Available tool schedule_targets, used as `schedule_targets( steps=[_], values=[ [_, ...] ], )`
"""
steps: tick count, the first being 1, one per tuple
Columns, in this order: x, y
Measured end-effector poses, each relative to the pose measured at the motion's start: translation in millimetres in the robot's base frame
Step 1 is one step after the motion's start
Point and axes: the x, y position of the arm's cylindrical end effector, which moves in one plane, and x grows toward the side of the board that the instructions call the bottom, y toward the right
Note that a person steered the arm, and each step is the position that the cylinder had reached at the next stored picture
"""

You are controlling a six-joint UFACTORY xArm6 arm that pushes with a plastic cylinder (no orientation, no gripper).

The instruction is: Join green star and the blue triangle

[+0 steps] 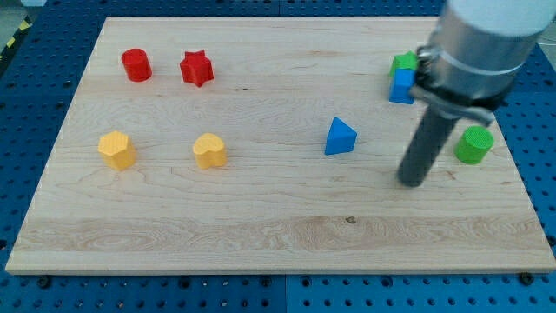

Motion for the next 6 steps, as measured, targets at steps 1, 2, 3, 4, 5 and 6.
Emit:
schedule_targets(
  steps=[1,2,3,4,5,6],
  values=[
    [-2,-70],
    [-39,-117],
    [-71,-134],
    [-82,-85],
    [-62,-8],
    [-35,49]
  ],
)
